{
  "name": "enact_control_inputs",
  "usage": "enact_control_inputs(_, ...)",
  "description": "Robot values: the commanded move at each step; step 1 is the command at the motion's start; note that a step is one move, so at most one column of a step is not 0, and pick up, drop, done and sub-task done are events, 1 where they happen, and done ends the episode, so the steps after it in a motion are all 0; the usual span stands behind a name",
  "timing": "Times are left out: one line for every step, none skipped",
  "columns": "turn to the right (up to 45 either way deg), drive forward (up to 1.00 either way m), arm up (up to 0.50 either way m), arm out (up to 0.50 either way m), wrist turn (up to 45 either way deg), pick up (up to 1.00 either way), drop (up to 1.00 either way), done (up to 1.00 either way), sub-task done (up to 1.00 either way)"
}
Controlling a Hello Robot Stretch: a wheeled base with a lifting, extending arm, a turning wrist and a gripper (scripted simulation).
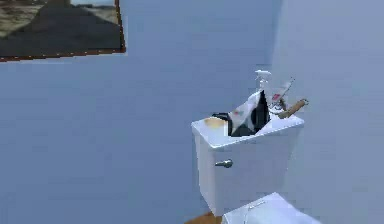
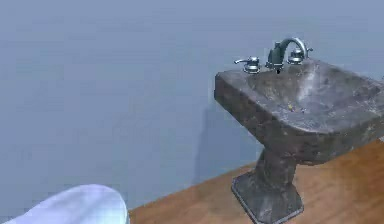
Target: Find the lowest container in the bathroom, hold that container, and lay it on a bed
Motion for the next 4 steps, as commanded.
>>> enact_control_inputs(-45.0,0.0,0.0,0.0,0.0,0.0,0.0,0.0,0.0)
enact_control_inputs(-45.0,0.0,0.0,0.0,0.0,0.0,0.0,0.0,0.0)
enact_control_inputs(-21.0,0.0,0.0,0.0,0.0,0.0,0.0,0.0,0.0)
enact_control_inputs(0.0,0.2,0.0,0.0,0.0,0.0,0.0,0.0,0.0)
